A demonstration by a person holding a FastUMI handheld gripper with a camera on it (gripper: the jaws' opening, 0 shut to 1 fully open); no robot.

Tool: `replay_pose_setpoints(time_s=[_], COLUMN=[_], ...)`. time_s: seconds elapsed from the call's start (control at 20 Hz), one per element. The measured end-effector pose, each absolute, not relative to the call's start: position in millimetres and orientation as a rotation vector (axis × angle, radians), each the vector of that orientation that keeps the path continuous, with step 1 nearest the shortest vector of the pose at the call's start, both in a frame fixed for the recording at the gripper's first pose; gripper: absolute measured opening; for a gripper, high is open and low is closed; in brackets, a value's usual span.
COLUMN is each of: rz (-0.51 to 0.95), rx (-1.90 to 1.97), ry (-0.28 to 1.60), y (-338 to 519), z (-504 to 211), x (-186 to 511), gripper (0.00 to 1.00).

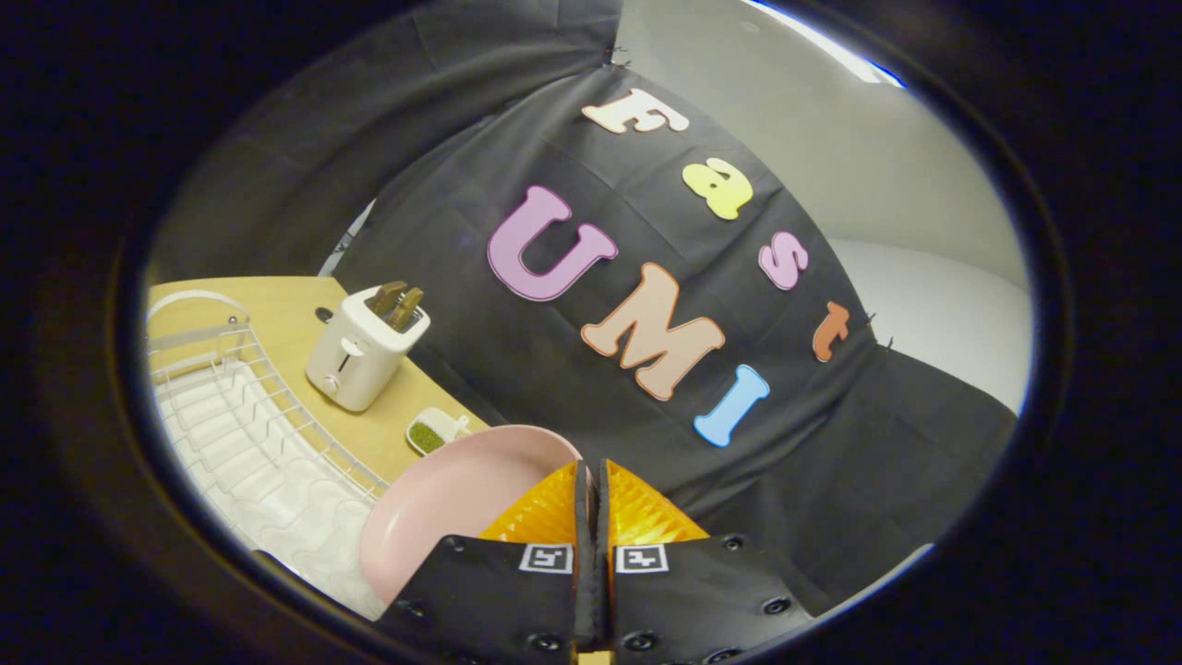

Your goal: Take the plate from the dish rack, then take the spoon from the basket and place it into the plate.

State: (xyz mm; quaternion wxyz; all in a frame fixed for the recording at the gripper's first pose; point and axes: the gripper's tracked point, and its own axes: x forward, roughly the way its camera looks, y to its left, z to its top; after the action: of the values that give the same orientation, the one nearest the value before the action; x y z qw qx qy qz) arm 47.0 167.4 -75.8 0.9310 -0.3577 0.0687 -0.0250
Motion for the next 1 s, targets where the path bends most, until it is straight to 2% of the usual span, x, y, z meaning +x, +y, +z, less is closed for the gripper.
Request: replay_pose_setpoints(time_s=[0.55, 1.0], rz=[-0.119, -0.070], rx=[-0.594, -0.466], ry=[0.173, 0.193], y=[54, -19], z=[-50, -65], x=[4, -26], gripper=[0.03, 0.03])
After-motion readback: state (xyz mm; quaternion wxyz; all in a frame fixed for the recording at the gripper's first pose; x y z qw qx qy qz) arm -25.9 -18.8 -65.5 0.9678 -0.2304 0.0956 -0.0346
